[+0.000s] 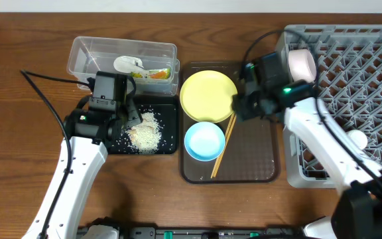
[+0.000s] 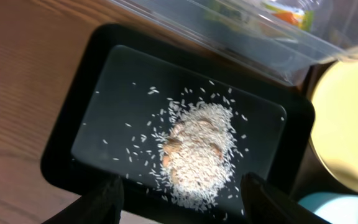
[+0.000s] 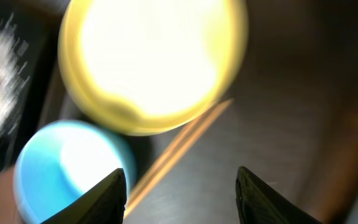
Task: Sort waste into correct bins and load items into the dishwasher rack
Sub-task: 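Reach the right gripper to the blue bowl and grasp it, then carry the blue bowl with the right gripper and place it in the rack, then move the right gripper back to the brown tray toward the chopsticks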
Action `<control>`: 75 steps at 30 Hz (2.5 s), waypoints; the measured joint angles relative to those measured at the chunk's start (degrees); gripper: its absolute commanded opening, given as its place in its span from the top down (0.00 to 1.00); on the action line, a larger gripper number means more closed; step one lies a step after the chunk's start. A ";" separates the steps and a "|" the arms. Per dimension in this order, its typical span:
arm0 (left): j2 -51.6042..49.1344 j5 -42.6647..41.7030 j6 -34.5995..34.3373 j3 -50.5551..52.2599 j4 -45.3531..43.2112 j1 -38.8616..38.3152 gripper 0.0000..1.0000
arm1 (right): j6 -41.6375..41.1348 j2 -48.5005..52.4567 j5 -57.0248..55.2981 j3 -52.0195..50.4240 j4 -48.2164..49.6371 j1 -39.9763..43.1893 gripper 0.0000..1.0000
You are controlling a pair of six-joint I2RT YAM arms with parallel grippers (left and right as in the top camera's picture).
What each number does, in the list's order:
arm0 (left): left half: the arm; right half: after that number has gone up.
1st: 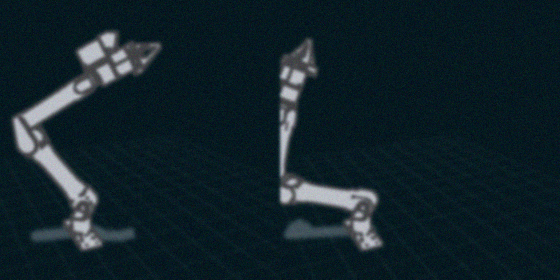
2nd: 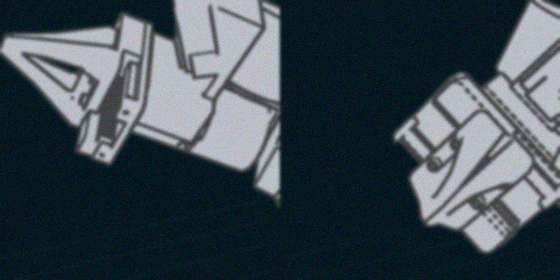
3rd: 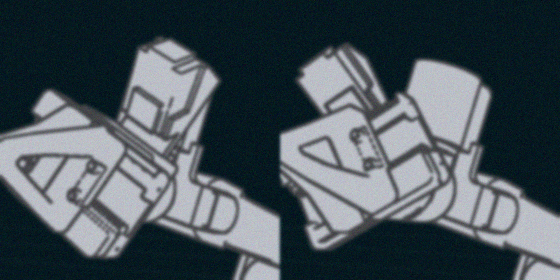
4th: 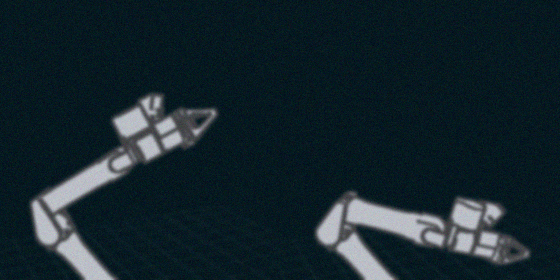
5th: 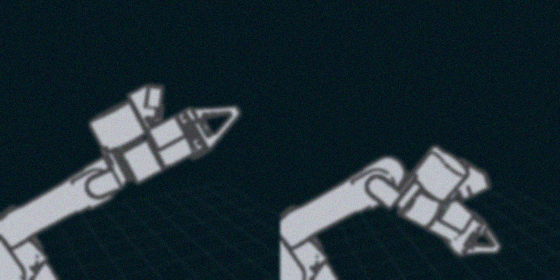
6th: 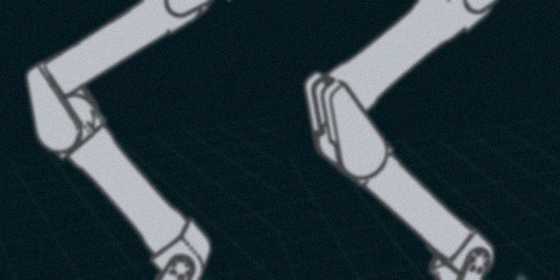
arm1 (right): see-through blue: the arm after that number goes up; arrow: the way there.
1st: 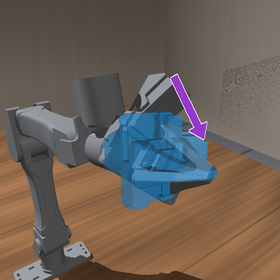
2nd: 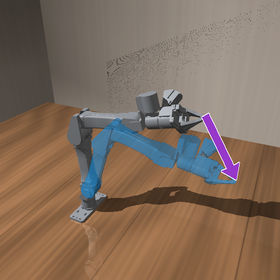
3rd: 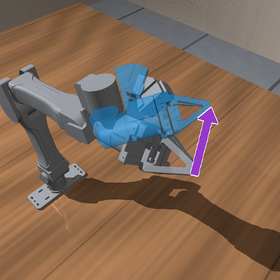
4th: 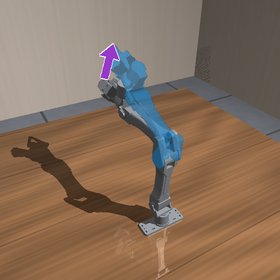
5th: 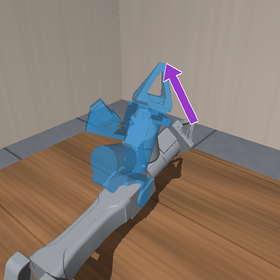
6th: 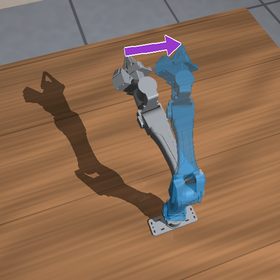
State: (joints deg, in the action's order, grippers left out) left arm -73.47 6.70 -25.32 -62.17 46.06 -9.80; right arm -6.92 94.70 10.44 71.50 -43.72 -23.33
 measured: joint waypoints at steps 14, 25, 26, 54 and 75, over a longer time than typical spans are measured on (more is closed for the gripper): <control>0.00 1.88 -1.79 0.02 0.02 0.00 0.36 | -5.46 11.78 2.54 -2.91 0.66 -9.14 0.99; 0.00 1.88 -1.88 0.02 0.04 0.00 0.36 | -6.69 1.42 -16.28 2.89 5.22 -0.83 0.99; 0.00 1.88 -1.88 0.00 0.02 0.00 0.36 | -6.32 -0.63 -19.89 3.58 7.30 0.92 0.99; -0.04 1.90 -1.88 0.02 -0.22 0.00 0.36 | 33.94 16.68 -69.44 5.33 55.43 29.55 0.99; -0.04 1.88 -1.88 0.02 -0.46 0.00 0.36 | 22.34 20.09 -69.68 5.53 33.48 20.22 0.81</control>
State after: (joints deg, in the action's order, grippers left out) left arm -73.52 8.58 -27.20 -62.15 45.60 -9.80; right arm 15.42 114.78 -59.24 77.03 -10.24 -3.11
